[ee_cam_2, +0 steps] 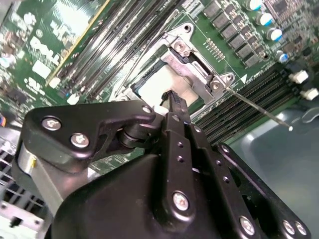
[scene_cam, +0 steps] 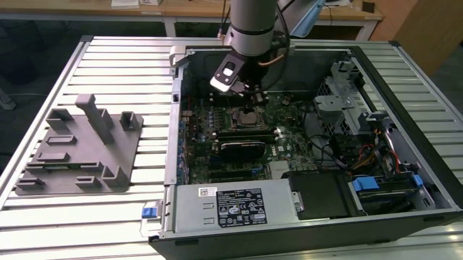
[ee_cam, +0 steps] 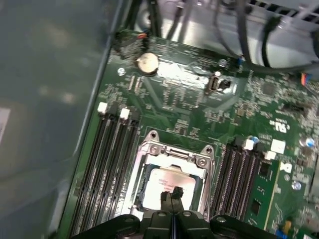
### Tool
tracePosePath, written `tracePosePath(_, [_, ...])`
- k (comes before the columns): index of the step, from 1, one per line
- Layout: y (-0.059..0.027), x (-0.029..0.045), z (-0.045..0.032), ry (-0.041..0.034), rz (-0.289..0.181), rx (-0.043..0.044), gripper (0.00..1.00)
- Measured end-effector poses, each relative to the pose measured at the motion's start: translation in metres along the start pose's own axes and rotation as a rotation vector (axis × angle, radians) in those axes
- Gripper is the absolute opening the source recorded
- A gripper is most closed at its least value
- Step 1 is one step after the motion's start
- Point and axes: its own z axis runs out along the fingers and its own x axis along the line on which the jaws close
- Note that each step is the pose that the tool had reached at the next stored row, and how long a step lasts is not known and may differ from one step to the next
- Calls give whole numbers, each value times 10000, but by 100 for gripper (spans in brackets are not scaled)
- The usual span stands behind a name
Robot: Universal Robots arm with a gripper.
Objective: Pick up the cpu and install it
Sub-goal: 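Close the cpu cover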
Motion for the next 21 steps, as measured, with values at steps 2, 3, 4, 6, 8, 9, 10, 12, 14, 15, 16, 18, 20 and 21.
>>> tracePosePath(2, [0, 0, 1, 22, -359, -7, 11])
tracePosePath(3, [0, 0, 1, 33, -539, -11, 11])
tracePosePath(4, [0, 0, 2, 44, -718, -14, 11])
tracePosePath(6, [0, 0, 4, 68, -1094, -23, 11])
tracePosePath(8, [0, 0, 5, 89, -1453, -29, 11])
tracePosePath(9, [0, 0, 5, 99, -1632, -32, 11])
tracePosePath(10, [0, 0, 6, 111, -1817, -37, 11])
tracePosePath(12, [0, 0, 8, 133, -2176, -44, 11])
tracePosePath(14, [-1, 0, 9, 156, -2545, -51, 11])
tracePosePath(15, [-1, 0, 10, 166, -2725, -55, 11])
tracePosePath(16, [-1, 0, 11, 178, -2904, -59, 11])
tracePosePath(18, [-1, 0, 11, 199, -3264, -65, 11])
tracePosePath(20, [-1, 0, 13, 222, -3628, -74, 11])
tracePosePath(21, [-1, 0, 14, 233, -3807, -77, 11])
